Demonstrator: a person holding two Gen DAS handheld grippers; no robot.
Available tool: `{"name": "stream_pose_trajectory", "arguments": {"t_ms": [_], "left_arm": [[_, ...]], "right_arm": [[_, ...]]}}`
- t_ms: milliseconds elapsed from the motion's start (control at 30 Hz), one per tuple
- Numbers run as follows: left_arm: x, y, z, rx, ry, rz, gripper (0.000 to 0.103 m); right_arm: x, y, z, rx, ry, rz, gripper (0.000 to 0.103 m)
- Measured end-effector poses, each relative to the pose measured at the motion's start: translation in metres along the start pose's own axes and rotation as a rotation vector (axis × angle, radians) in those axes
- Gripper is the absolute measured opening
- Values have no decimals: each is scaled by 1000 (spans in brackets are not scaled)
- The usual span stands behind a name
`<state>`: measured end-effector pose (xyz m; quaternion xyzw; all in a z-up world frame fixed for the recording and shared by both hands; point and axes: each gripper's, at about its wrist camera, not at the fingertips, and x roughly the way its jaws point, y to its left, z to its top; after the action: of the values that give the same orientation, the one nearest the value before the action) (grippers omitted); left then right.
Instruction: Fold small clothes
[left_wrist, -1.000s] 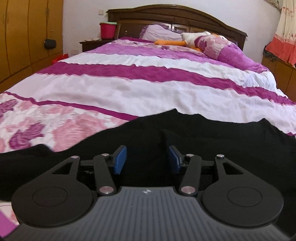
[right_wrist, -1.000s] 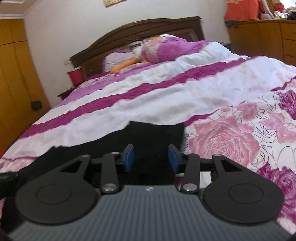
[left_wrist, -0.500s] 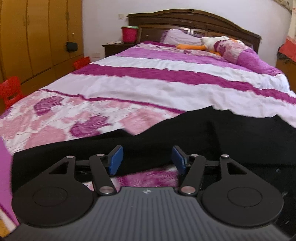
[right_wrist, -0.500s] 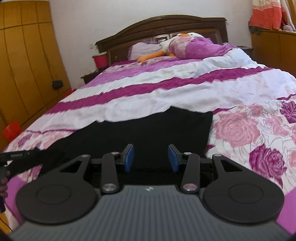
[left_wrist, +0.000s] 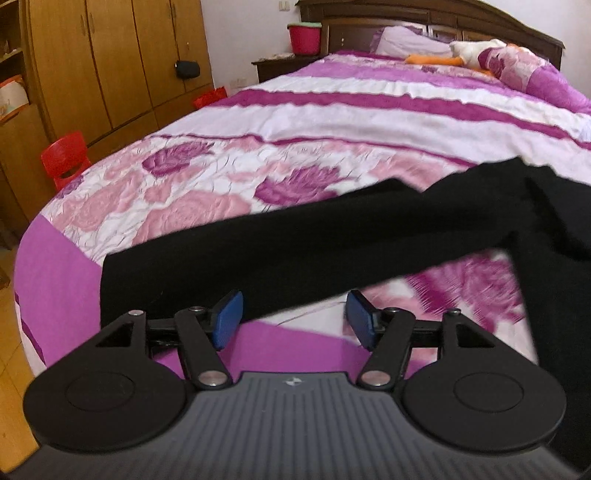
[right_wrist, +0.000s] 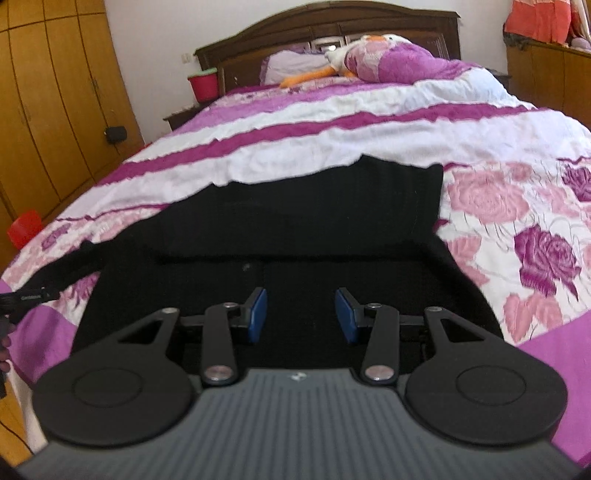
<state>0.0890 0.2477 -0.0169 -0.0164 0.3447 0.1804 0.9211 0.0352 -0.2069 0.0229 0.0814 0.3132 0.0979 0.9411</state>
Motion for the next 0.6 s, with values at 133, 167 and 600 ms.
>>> {"name": "stream_pose_trajectory", "arguments": {"t_ms": [133,167,600], "left_arm": [[4,3,-7,45,-22,-17,71],[5,2,-8,60,-28,-18,73],[40,9,-9,59,-149,-2,83]], "right_arm": [[6,-2,-6,15,24,-25,44],[7,-2,-8,21,30,-29,44],[10,-1,-19,49,47,-38,44]]}}
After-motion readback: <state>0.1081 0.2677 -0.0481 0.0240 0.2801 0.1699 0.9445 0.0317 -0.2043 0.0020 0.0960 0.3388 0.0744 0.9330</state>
